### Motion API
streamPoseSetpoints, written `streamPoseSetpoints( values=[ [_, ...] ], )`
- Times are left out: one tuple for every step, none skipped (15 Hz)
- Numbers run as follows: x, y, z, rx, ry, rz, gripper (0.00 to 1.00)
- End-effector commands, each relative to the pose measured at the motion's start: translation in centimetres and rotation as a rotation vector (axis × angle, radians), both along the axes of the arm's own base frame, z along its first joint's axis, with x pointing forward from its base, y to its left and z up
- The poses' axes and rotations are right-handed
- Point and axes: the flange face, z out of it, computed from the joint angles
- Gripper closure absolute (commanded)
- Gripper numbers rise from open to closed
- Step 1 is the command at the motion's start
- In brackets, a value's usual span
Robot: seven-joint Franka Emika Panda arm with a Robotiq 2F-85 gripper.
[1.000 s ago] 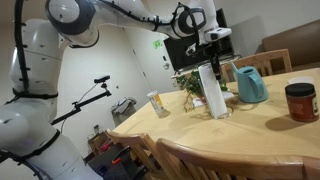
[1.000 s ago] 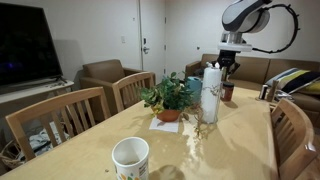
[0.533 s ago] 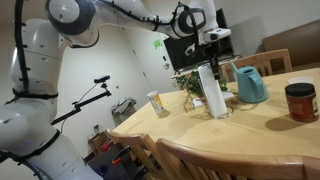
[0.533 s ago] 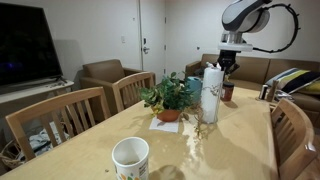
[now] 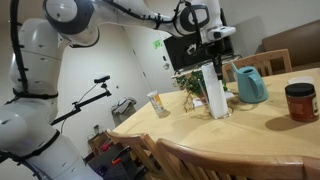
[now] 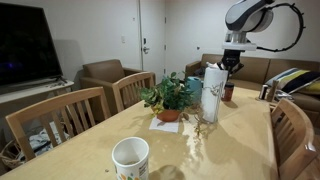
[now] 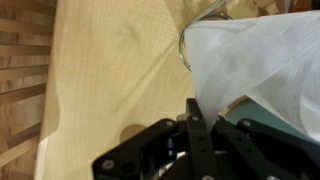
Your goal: Pull the roll of the object slightly
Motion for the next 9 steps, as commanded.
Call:
streamPoseSetpoints(
  values=[
    [-0.4,-2.3,0.5,0.021,0.017,-0.026,0.95],
    [-0.7,-2.9,0.5,0.018,0.019,-0.037,0.96],
    [-0.8,-3.4,0.5,0.018,0.021,-0.042,0.96],
    [-1.0,-3.9,0.5,0.017,0.022,-0.051,0.96],
    [-1.1,-4.3,0.6,0.013,0.022,-0.058,0.96],
    [-1.3,-4.8,0.7,0.01,0.022,-0.066,0.96],
    [-1.4,-5.1,0.8,0.008,0.02,-0.07,0.96],
    [-1.6,-5.5,0.9,0.004,0.019,-0.077,0.96],
    [-1.7,-5.8,1.1,-0.001,0.017,-0.082,0.96]
  ],
)
